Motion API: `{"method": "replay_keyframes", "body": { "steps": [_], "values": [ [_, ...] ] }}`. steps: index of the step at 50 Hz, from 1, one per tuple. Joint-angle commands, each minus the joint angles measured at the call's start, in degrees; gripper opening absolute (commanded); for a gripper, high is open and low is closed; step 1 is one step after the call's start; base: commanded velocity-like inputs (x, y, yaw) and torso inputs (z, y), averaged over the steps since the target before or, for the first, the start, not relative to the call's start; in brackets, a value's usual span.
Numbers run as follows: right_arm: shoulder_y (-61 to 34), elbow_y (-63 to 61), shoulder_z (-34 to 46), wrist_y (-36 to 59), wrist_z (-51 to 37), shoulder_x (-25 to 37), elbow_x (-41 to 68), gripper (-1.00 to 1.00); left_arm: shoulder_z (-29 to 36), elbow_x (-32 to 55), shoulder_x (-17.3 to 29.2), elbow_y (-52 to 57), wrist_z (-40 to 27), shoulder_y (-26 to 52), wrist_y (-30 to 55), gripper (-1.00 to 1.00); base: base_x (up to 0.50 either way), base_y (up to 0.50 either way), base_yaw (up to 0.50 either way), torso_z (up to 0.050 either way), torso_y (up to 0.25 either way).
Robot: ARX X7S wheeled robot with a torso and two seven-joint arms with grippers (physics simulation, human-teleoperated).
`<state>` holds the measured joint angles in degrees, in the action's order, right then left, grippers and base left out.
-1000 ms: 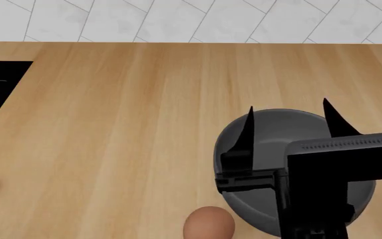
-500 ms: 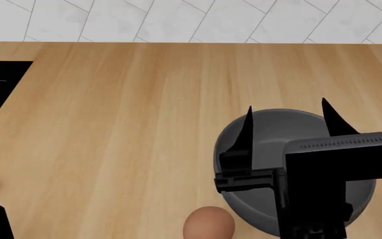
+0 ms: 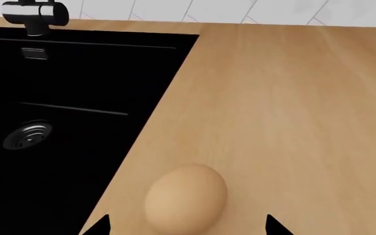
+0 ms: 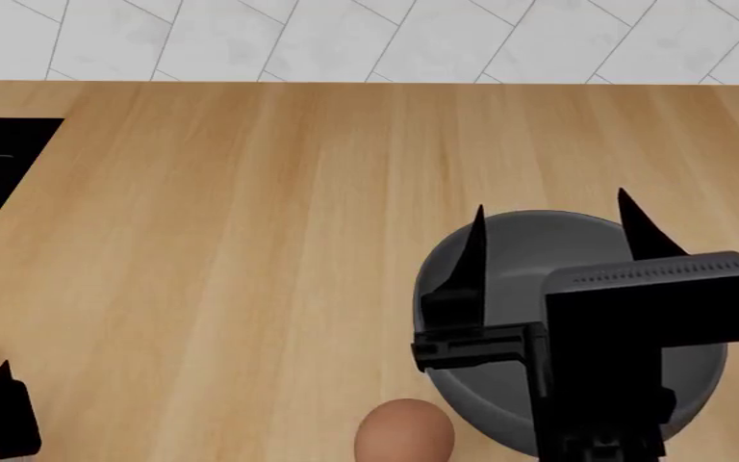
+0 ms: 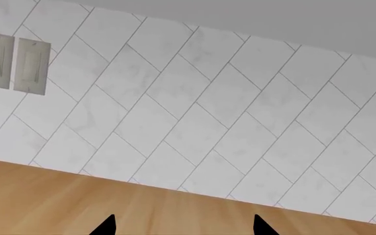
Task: Place the eggs and milk next to the bowl.
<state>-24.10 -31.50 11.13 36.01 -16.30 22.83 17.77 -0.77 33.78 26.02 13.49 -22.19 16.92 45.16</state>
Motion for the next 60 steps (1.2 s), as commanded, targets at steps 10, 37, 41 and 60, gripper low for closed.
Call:
{"method": "replay_keyframes", "body": {
  "steps": [10,37,41,60],
  "values": [
    [-0.2,0.5,0.4,-0.1,-0.3,0.0,0.0,1.0,3.6,-3.1,-0.7,-8.0,2.0,3.9,-2.7,1.0,0.0,0.0,0.0,0.0,0.0],
    [-0.7,1.5,1.0,-0.4,-0.5,0.1,0.1,1.0,6.1,-5.9,-1.2,-15.6,3.2,6.3,-5.8,1.0,0.0,0.0,0.0,0.0,0.0],
    [-0.8,1.4,1.0,-0.2,-0.6,0.1,0.2,1.0,6.5,-6.3,-1.4,-16.9,3.4,6.8,-6.2,1.0,0.0,0.0,0.0,0.0,0.0],
    [-1.0,1.5,1.5,-0.2,-0.8,0.2,0.3,1.0,5.8,-6.2,-1.5,-17.2,3.0,5.3,-7.5,-1.0,0.0,0.0,0.0,0.0,0.0]
  ]
}}
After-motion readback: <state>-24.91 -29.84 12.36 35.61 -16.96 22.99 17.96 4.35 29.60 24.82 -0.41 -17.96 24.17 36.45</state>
